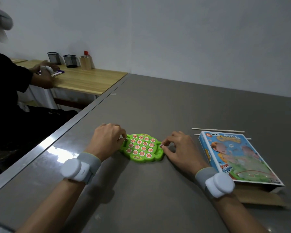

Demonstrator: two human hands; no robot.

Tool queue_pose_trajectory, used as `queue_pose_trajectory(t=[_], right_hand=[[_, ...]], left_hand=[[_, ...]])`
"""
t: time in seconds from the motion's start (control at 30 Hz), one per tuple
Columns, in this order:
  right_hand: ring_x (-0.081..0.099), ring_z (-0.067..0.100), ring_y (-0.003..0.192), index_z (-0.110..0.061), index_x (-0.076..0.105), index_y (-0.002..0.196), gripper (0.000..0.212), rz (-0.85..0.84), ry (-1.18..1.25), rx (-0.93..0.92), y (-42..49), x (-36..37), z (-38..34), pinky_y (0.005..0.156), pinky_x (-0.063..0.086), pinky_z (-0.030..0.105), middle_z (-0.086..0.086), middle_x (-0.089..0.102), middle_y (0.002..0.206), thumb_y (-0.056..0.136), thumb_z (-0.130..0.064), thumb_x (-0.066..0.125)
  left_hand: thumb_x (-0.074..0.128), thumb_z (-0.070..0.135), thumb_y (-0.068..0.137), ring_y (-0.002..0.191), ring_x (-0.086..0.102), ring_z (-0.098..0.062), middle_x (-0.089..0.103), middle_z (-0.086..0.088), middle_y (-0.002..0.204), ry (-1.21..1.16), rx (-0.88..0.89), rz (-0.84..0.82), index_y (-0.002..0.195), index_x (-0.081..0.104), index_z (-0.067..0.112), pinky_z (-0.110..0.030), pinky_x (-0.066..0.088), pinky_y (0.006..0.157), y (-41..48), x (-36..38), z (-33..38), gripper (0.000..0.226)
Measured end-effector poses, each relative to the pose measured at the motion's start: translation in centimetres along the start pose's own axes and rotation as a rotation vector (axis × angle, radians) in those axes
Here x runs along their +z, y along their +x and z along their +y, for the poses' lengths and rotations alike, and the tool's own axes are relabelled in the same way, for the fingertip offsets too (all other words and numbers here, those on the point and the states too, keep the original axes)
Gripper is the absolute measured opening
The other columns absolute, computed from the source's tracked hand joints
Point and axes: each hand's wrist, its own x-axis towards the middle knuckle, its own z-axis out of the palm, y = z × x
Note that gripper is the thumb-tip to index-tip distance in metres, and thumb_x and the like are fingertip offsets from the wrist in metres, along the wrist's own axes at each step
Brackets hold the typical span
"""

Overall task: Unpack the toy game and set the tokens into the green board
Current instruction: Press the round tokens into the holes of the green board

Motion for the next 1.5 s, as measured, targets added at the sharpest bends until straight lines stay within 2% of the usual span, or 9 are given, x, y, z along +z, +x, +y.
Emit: queue_pose_trajectory(t=[0.5, 0.7, 1.03, 1.23, 1.5], right_hand=[[0.057, 0.017, 0.08, -0.024, 0.074, 0.083, 0.01, 0.009, 0.018, -0.008, 0.1, 0.3, 0.2, 0.077, 0.046, 0.037, -0.013, 0.05, 0.077, 0.085, -0.032, 0.069], [0.059, 0.017, 0.085, -0.025, 0.073, 0.085, 0.011, -0.003, 0.004, 0.004, 0.1, 0.8, 0.1, 0.08, 0.041, 0.033, -0.006, 0.062, 0.084, 0.085, -0.035, 0.067], [0.06, 0.017, 0.088, -0.025, 0.074, 0.085, 0.014, -0.002, -0.046, 0.022, -0.1, 1.0, 0.0, 0.079, 0.038, 0.032, -0.005, 0.061, 0.084, 0.085, -0.037, 0.066], [0.062, 0.017, 0.089, -0.025, 0.075, 0.088, 0.016, -0.031, -0.052, 0.028, 0.1, 0.8, -0.3, 0.083, 0.042, 0.035, -0.006, 0.063, 0.087, 0.084, -0.037, 0.066], [0.062, 0.015, 0.089, -0.027, 0.074, 0.095, 0.018, -0.044, -0.067, 0.036, -0.2, -0.2, -0.6, 0.086, 0.04, 0.033, -0.008, 0.064, 0.09, 0.085, -0.039, 0.065]], left_hand=[[0.056, 0.037, 0.088, 0.094, 0.065, -0.019, 0.07, 0.005, 0.096, 0.034, -0.011, 0.018, 0.105, 0.072, 0.031, -0.026, 0.042, 0.077, 0.4, 0.5, 0.4, 0.023], [0.058, 0.04, 0.087, 0.096, 0.065, -0.018, 0.07, 0.005, 0.098, 0.002, -0.005, 0.051, 0.111, 0.068, 0.034, -0.027, 0.042, 0.077, 0.3, 0.3, 0.7, 0.027], [0.062, 0.041, 0.084, 0.085, 0.065, -0.019, 0.066, 0.008, 0.081, -0.046, 0.003, 0.108, 0.108, 0.07, 0.033, -0.025, 0.032, 0.068, -0.3, -0.6, 0.5, 0.026], [0.062, 0.036, 0.084, 0.085, 0.065, -0.021, 0.066, 0.006, 0.082, -0.075, -0.006, 0.108, 0.107, 0.071, 0.032, -0.027, 0.036, 0.069, -1.1, -1.5, 0.8, 0.025], [0.062, 0.035, 0.082, 0.092, 0.065, -0.021, 0.068, 0.005, 0.09, -0.135, -0.006, 0.097, 0.105, 0.072, 0.031, -0.028, 0.042, 0.073, -1.6, -2.2, 2.8, 0.026]])
